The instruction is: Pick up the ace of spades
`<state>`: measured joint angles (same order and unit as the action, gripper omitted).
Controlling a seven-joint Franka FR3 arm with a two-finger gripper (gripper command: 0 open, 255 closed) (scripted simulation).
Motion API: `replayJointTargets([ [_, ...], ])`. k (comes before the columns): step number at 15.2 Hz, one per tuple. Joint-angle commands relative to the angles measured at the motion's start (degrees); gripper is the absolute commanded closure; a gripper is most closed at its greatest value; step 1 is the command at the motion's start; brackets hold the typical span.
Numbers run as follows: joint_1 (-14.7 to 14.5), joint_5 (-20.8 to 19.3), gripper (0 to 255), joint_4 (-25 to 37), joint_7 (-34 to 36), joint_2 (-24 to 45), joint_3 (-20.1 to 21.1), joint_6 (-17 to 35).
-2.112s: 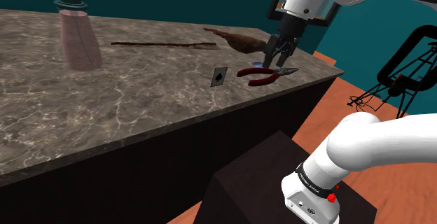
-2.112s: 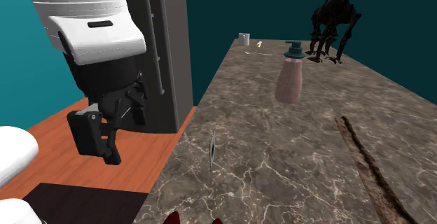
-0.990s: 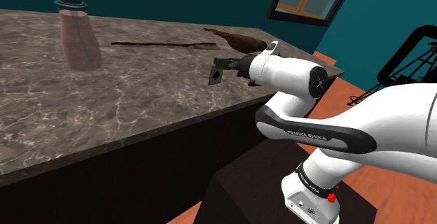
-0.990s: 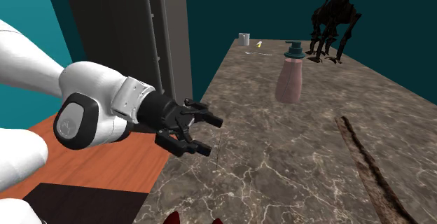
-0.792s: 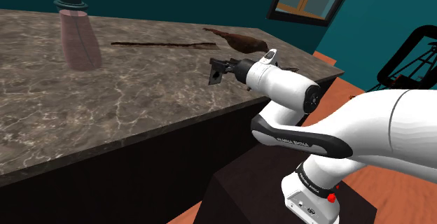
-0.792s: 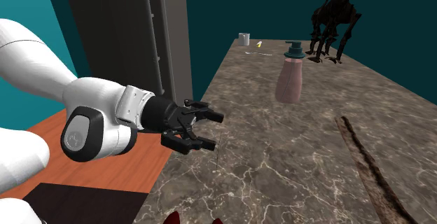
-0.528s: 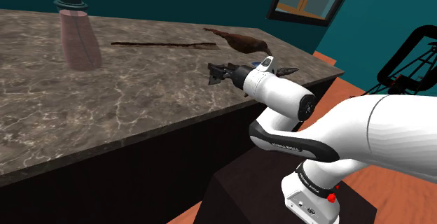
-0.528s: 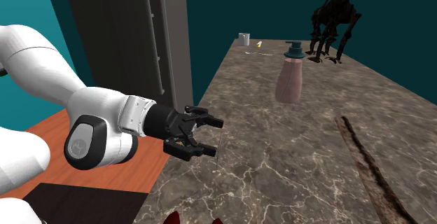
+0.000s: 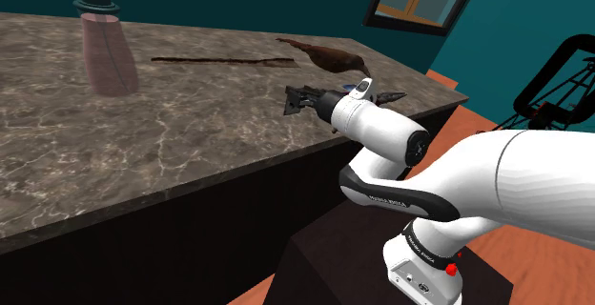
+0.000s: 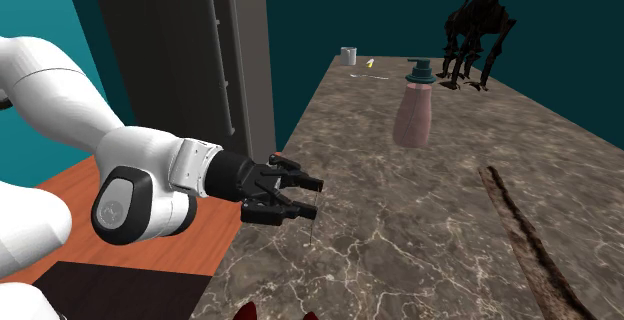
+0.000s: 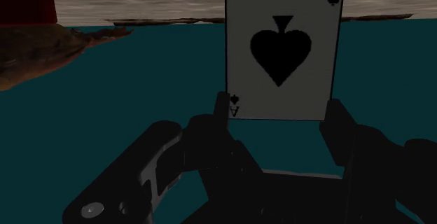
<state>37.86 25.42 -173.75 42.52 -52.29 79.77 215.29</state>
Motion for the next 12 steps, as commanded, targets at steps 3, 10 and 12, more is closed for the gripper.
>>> replayJointTargets([
  [3,-0.02,-0.03,255,0.03,-0.01,0.02,0.01,-0.02],
  [10,-7.15,-2.21,255,0.83,-4.67,-1.05,-10.42,-6.09],
  [12,-8.87,-2.80,255,1.22,-5.89,-1.55,-13.11,-7.87],
])
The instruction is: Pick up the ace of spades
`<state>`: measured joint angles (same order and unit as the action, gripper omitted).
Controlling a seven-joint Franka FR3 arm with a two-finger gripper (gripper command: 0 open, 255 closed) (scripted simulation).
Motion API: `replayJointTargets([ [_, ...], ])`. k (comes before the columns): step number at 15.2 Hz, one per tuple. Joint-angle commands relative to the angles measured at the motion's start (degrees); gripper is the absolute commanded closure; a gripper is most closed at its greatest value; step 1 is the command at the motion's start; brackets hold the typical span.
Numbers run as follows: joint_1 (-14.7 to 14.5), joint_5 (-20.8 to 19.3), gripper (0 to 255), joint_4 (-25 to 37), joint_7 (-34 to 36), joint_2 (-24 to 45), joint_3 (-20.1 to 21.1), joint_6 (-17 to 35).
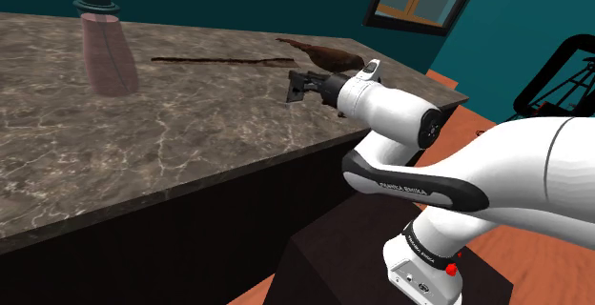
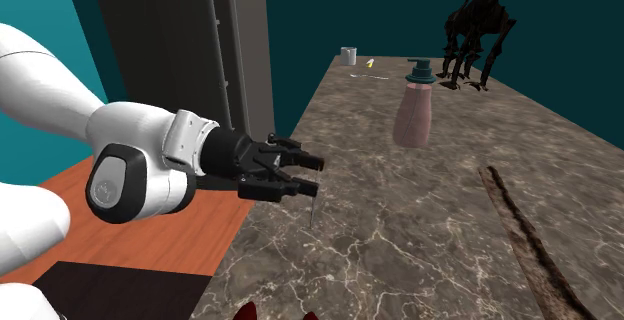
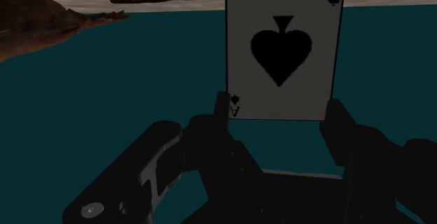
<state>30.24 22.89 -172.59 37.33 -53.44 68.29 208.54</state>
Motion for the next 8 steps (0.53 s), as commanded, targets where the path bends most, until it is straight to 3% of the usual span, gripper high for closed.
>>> replayJointTargets([
  [1,-2.05,-0.57,255,0.28,-1.29,-0.68,-2.92,-2.01],
  [6,-5.51,-1.92,255,1.63,-4.08,-2.13,-8.86,-6.43],
  [8,-5.60,-1.96,255,1.67,-4.16,-2.18,-9.03,-6.56],
])
